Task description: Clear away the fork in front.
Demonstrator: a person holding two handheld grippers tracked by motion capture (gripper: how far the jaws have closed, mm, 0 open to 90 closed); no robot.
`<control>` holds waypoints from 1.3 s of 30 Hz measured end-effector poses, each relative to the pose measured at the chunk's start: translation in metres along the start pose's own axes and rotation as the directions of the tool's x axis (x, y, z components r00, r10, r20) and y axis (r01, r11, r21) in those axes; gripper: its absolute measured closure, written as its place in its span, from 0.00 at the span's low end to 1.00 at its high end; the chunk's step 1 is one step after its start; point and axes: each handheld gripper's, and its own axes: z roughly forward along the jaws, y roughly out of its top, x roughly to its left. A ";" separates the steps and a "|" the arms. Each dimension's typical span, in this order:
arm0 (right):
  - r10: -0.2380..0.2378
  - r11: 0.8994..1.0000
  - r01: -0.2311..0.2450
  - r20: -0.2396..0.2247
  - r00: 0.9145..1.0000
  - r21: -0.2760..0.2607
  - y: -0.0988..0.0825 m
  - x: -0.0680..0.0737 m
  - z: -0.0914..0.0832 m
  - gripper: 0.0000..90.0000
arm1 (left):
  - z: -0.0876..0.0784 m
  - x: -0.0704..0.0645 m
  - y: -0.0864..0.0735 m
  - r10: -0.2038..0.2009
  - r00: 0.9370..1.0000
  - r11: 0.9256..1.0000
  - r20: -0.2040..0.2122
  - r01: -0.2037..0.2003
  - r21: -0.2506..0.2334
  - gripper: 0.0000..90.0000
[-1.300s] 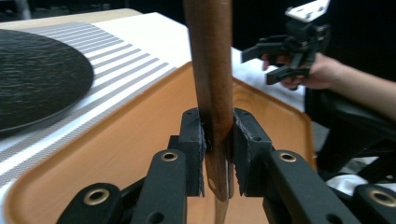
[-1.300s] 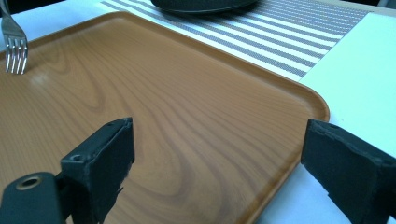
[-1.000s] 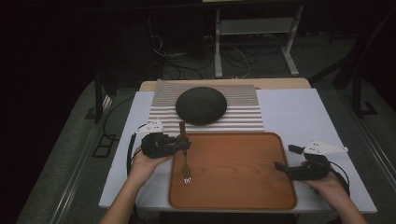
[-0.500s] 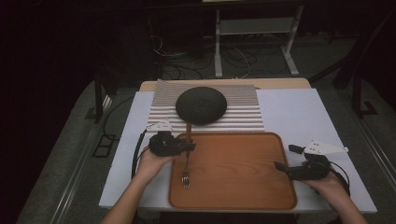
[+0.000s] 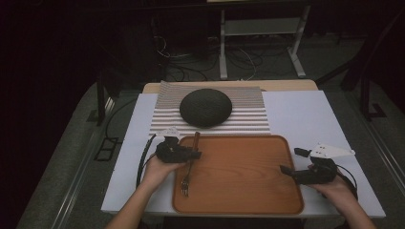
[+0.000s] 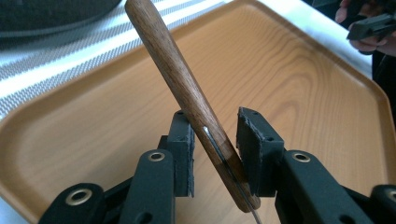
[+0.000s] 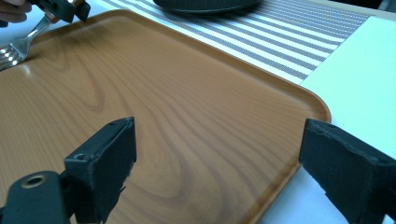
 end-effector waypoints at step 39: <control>0.004 1.000 -0.004 -0.011 1.000 -0.008 0.001 -0.002 0.000 0.13 | 0.035 -0.020 0.020 0.135 0.991 0.984 -0.010 -0.133 0.114 0.99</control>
